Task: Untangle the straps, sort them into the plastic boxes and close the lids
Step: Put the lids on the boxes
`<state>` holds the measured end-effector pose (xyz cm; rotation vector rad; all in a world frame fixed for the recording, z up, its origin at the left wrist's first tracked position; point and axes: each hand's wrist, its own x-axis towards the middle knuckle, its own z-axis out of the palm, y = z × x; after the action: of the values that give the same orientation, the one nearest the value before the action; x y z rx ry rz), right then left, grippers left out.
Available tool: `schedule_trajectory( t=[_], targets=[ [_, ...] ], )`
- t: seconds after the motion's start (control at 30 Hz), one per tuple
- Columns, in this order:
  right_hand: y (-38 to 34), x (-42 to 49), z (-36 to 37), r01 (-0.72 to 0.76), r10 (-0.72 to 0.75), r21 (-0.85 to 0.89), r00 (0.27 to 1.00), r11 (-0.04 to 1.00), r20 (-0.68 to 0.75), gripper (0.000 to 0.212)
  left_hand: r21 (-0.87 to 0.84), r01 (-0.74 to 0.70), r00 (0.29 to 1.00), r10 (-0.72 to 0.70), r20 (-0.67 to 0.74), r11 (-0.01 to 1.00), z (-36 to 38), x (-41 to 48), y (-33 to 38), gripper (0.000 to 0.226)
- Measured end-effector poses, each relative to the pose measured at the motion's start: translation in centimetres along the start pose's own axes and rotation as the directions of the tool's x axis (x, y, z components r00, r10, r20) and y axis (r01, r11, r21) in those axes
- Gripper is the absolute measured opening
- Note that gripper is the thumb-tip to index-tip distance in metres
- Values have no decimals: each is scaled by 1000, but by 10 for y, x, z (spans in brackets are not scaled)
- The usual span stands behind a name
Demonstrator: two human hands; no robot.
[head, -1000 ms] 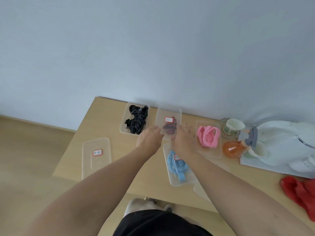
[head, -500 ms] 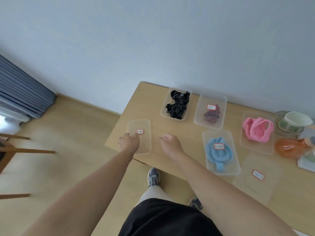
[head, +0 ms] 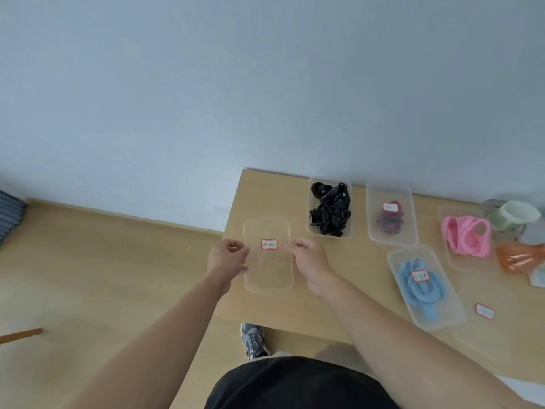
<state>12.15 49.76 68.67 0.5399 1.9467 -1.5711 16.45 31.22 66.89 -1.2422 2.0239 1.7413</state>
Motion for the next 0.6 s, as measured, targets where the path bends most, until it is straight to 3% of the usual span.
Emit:
schedule_trajectory(
  t=[0.07,0.17,0.23,0.33,0.43,0.6],
  targets=[
    [-4,-1,3,132,-135,-32,983,991,-126,11,-10,-61,996,61,71,998,-3,4,16,7],
    [-15,-2,-8,296,-304,-76,892,952,-336,12,-15,-176,968,175,181,984,8,6,48,8],
    [-24,1,-24,339,-366,-140,823,930,-434,16,-11,-233,941,228,249,973,28,7,71,9],
    [-41,11,-57,343,-423,-248,763,906,-488,42,3,-304,899,285,333,953,68,8,100,13],
    [-55,34,-88,264,-433,-382,769,886,-471,55,59,-353,871,305,384,934,104,12,121,22],
    [-64,68,-108,167,-386,-501,844,850,-374,71,206,-355,902,276,331,912,134,28,129,32]
  ],
)
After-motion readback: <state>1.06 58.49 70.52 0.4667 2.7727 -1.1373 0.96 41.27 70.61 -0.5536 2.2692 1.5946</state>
